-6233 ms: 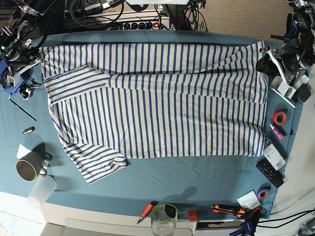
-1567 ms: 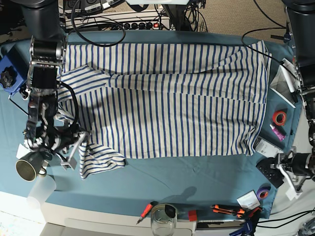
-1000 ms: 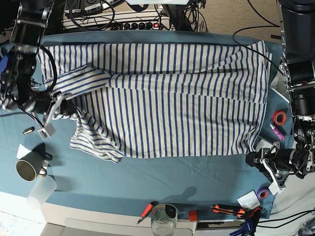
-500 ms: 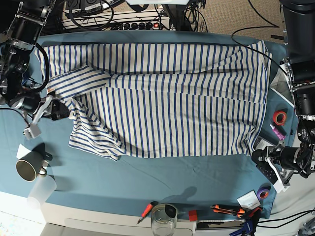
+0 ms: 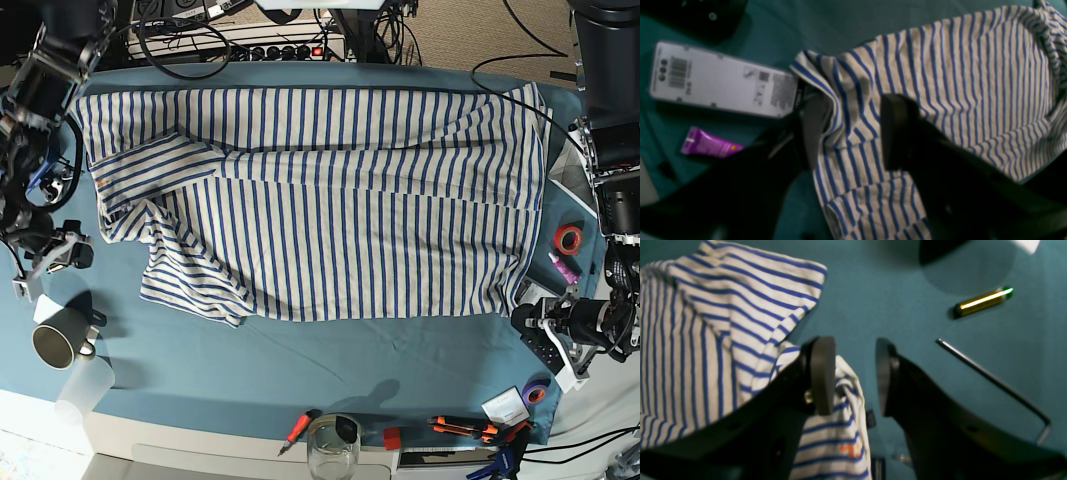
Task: Fold the T-shirt properly
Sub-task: 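Grasp the sleeve near the right gripper and fold it inward over the shirt, then grasp the shirt side edges with both grippers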
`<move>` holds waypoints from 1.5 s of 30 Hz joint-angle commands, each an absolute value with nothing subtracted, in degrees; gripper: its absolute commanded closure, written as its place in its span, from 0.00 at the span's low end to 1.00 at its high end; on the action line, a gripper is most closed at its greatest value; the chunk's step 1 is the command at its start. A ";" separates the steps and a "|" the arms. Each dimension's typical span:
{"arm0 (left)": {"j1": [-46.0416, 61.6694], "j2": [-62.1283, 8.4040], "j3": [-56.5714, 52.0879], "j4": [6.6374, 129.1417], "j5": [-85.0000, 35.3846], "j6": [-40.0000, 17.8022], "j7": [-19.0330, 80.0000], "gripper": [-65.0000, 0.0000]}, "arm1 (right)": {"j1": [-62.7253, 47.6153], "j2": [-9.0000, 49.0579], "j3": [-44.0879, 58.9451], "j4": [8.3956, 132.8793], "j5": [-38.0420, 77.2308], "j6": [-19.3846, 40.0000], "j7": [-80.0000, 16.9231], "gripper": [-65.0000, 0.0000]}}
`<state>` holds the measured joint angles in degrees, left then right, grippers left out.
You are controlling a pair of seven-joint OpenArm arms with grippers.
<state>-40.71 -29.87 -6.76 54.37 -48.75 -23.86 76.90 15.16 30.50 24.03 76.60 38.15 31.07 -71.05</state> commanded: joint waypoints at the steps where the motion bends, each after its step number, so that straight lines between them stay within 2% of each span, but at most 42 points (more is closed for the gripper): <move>1: -42.70 -30.83 -7.03 55.24 -49.74 -24.05 76.51 0.59 | 17.45 31.90 23.44 75.61 37.67 31.00 -68.86 0.64; 7: -42.70 -30.83 -7.03 55.24 -49.74 -24.05 76.71 0.59 | 22.72 31.90 15.77 66.22 34.35 31.00 -65.80 0.62; 14: -42.70 -30.83 -7.03 55.24 -49.74 -24.08 76.73 0.59 | 24.25 29.80 8.93 62.08 29.47 27.70 -60.16 0.62; 18: -42.70 -30.83 -7.03 55.24 -49.76 -24.05 76.73 0.59 | 24.27 26.11 8.58 62.08 27.99 26.22 -59.53 0.62; 25: -42.33 -30.83 -7.03 55.24 -49.74 -24.05 77.36 0.59 | 24.27 21.21 8.56 62.08 18.90 21.39 -56.88 0.62; 29: -40.12 -30.81 -7.03 55.24 -49.71 -24.05 76.09 0.59 | 24.27 21.15 8.58 62.08 15.22 18.94 -56.42 0.62; 37: -34.52 -30.28 -7.03 55.24 -49.74 -24.99 72.55 0.59 | 24.27 21.10 8.62 62.08 13.21 18.11 -56.53 0.62; 40: -34.09 -29.56 -7.03 55.24 -49.52 -26.96 68.75 0.59 | 24.27 21.12 8.62 62.08 13.21 18.13 -56.62 0.62; 45: -34.26 -27.42 -7.03 55.24 -44.49 -26.92 61.84 0.59 | 24.27 21.12 8.62 62.08 13.21 18.13 -57.21 0.62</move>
<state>-32.34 -26.57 -6.76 54.35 -43.64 -26.65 62.63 23.00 20.12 8.34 61.30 13.52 18.39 -56.75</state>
